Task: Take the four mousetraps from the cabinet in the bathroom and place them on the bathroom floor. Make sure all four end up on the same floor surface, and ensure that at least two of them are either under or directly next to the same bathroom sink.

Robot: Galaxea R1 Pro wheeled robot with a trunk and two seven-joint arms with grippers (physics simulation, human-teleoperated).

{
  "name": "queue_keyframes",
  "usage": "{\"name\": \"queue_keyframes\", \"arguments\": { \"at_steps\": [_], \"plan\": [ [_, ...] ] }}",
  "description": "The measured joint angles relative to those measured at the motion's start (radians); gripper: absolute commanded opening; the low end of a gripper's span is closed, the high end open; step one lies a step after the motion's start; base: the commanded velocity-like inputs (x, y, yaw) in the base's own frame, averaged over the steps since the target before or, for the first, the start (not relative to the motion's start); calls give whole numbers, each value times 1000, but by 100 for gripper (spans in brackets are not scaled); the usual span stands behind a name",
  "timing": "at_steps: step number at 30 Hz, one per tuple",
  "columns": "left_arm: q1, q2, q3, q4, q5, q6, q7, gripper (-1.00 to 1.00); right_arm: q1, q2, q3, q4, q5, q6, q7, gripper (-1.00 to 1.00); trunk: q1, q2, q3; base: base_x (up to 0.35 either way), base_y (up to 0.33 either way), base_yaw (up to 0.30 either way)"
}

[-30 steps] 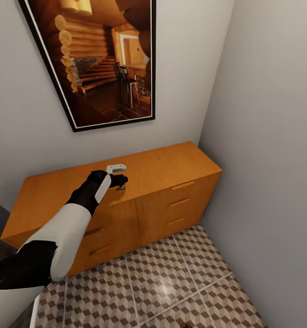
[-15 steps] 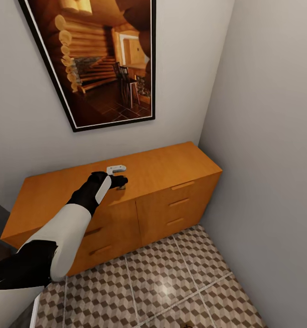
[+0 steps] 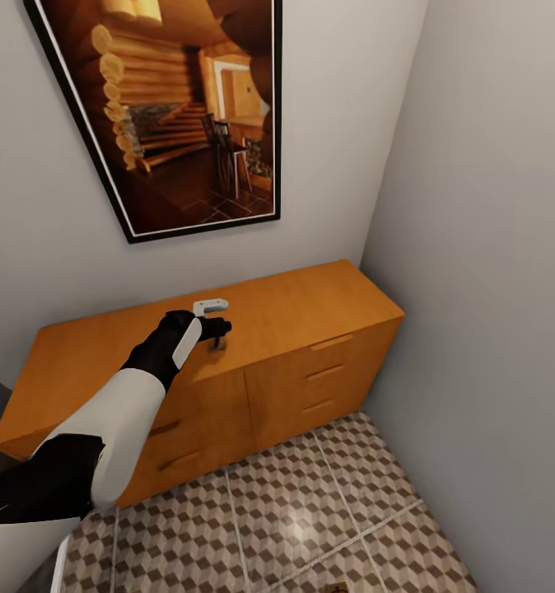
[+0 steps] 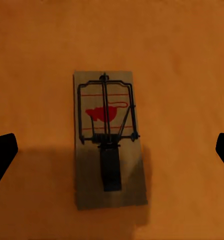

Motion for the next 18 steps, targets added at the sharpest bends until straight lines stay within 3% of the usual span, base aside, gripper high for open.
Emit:
{"name": "queue_keyframes", "arguments": {
  "at_steps": [6, 18],
  "plan": [
    [0, 0, 0, 0, 0, 0, 0, 100, 0, 0, 0, 0, 0, 0, 0, -100, 0, 0, 0, 106, 0, 0],
    [0, 0, 0, 1, 0, 0, 0, 100, 0, 0, 0, 0, 0, 0, 0, -100, 0, 0, -1, 9, 0, 0]
  ]
}}
